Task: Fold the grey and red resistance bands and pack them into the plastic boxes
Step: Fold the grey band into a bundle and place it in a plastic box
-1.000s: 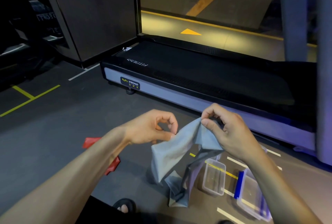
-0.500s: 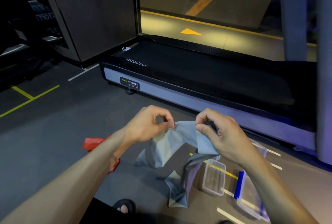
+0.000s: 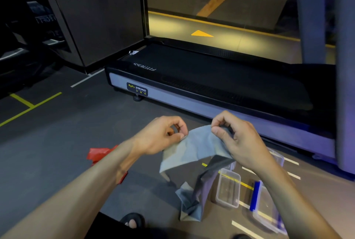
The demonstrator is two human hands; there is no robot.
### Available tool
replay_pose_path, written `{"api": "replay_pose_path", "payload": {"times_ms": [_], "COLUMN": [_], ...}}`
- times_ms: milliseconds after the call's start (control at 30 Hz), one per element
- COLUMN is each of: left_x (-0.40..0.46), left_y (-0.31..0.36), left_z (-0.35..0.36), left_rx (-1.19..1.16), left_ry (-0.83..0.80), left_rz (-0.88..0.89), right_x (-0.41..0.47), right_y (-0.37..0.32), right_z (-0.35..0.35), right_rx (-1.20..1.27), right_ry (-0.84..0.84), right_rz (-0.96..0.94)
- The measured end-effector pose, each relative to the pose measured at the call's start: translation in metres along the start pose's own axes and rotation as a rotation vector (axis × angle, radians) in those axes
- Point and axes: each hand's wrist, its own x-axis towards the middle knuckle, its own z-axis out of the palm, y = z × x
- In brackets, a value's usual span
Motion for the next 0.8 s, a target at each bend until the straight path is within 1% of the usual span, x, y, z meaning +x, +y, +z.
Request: {"api": "replay_pose_path", "payload": {"times_ms": [200, 367, 467, 633, 667, 800], "left_x": [-0.0014, -0.0039, -0.0042, -0.005, -0.005, -0.0022], "left_y": [0.0023, 0.0064, 0.0085, 0.0094, 0.0089, 0.0059], "left_z": [-0.0011, -0.0024, -0.0021, -0.002, -0.0014, 0.0007], "left_rx": [-0.044, -0.104, -0.181, -0.244, -0.214, 0.046], "left_ry": [-0.003, -0.046, -0.083, -0.071, -0.052, 0.045], "left_rz": [0.051, 0.048, 0.03, 0.03, 0.026, 0.026], "right_x": [0.0013, 0.0002, -0.0005, -0.0019, -0.0023, -0.0045], "right_y": [0.0024, 0.0022, 0.0022, 0.0024, 0.0022, 0.0003], "right_z": [-0.004, -0.0038, -0.0041, -0.0044, -0.004, -0.0009], "right_rx": [0.024, 0.011, 0.012, 0.015, 0.018, -0.002], "right_ry": [0.071, 0.062, 0.065, 0.059, 0.051, -0.021], "right_rz": [0.06, 0.078, 0.085, 0.066, 0.054, -0.013]}}
